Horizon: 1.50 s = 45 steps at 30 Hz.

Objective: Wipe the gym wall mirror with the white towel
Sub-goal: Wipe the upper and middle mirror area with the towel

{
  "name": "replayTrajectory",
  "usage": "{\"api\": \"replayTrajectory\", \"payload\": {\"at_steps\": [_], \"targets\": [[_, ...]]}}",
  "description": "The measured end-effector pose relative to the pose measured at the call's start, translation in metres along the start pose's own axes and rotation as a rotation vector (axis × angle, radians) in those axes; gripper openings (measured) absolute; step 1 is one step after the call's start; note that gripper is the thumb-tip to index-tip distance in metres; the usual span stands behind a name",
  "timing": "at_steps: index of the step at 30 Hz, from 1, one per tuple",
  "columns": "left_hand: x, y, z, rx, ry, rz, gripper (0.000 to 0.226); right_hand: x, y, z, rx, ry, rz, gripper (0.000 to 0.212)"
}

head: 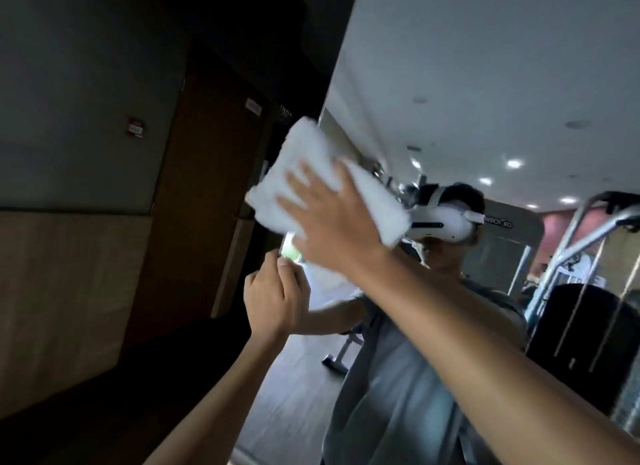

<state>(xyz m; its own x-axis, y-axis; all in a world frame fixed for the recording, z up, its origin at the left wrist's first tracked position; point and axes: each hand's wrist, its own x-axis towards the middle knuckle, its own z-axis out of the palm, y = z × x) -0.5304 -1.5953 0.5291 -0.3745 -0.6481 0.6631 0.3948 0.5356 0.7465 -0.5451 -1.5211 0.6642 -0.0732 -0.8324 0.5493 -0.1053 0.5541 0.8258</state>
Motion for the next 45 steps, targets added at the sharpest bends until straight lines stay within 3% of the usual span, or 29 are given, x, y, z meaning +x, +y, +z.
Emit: {"api": "replayTrajectory", "payload": {"at_steps": [4, 7, 9, 11, 13, 14, 15, 18, 20, 22, 27, 30, 32, 36, 39, 41, 45], "targets": [[-0.007, -0.01, -0.001, 0.025, -0.047, 0.039, 0.022, -0.066, -0.013, -0.005, 0.067, -0.1, -0.211, 0.063], [-0.015, -0.013, 0.006, -0.002, -0.047, -0.049, 0.038, -0.092, 0.045, -0.014, 0.097, -0.041, -0.298, 0.061], [-0.018, -0.012, 0.011, 0.057, 0.051, -0.052, 0.051, -0.092, 0.091, -0.022, 0.09, -0.033, -0.12, 0.061], [-0.021, -0.007, 0.015, 0.1, 0.097, -0.007, 0.061, -0.088, 0.107, -0.029, 0.08, -0.022, 0.23, 0.062], [-0.029, -0.005, 0.02, 0.145, 0.046, 0.034, 0.064, -0.083, 0.082, -0.03, 0.055, 0.02, 0.502, 0.063], [-0.037, -0.005, 0.022, 0.163, 0.017, 0.065, 0.063, -0.083, 0.059, -0.027, 0.053, 0.016, 0.553, 0.066], [-0.044, -0.008, 0.023, 0.173, -0.002, 0.096, 0.062, -0.085, 0.035, -0.024, 0.062, 0.003, 0.525, 0.069], [-0.061, -0.017, 0.026, 0.191, -0.02, 0.105, 0.063, -0.111, -0.016, -0.017, 0.078, -0.068, 0.172, 0.07], [-0.066, -0.019, 0.027, 0.219, -0.036, 0.099, 0.063, -0.138, -0.006, -0.019, 0.089, -0.099, -0.004, 0.071], [-0.067, -0.014, 0.027, 0.217, -0.056, 0.124, 0.061, -0.158, 0.03, -0.023, 0.085, -0.081, -0.025, 0.072], [-0.072, 0.004, 0.032, 0.251, -0.142, 0.309, 0.058, -0.182, 0.148, -0.05, 0.016, -0.039, 0.578, 0.068], [-0.083, 0.026, 0.043, 0.198, -0.151, 0.264, 0.061, -0.178, 0.133, -0.052, -0.02, -0.011, 0.746, 0.071], [-0.101, 0.044, 0.052, 0.158, -0.154, 0.219, 0.064, -0.188, 0.1, -0.045, -0.033, -0.022, 0.613, 0.072], [-0.126, 0.067, 0.069, 0.121, -0.176, 0.242, 0.066, -0.248, 0.087, -0.044, -0.018, -0.121, 0.068, 0.071], [-0.137, 0.084, 0.08, 0.108, -0.154, 0.214, 0.074, -0.275, 0.137, -0.057, 0.009, -0.125, -0.003, 0.071], [-0.153, 0.102, 0.088, 0.032, -0.139, 0.176, 0.074, -0.283, 0.182, -0.067, -0.009, -0.115, 0.166, 0.072], [-0.19, 0.144, 0.103, -0.133, -0.093, 0.002, 0.078, -0.275, 0.22, -0.079, -0.065, -0.055, 0.692, 0.071]]}}
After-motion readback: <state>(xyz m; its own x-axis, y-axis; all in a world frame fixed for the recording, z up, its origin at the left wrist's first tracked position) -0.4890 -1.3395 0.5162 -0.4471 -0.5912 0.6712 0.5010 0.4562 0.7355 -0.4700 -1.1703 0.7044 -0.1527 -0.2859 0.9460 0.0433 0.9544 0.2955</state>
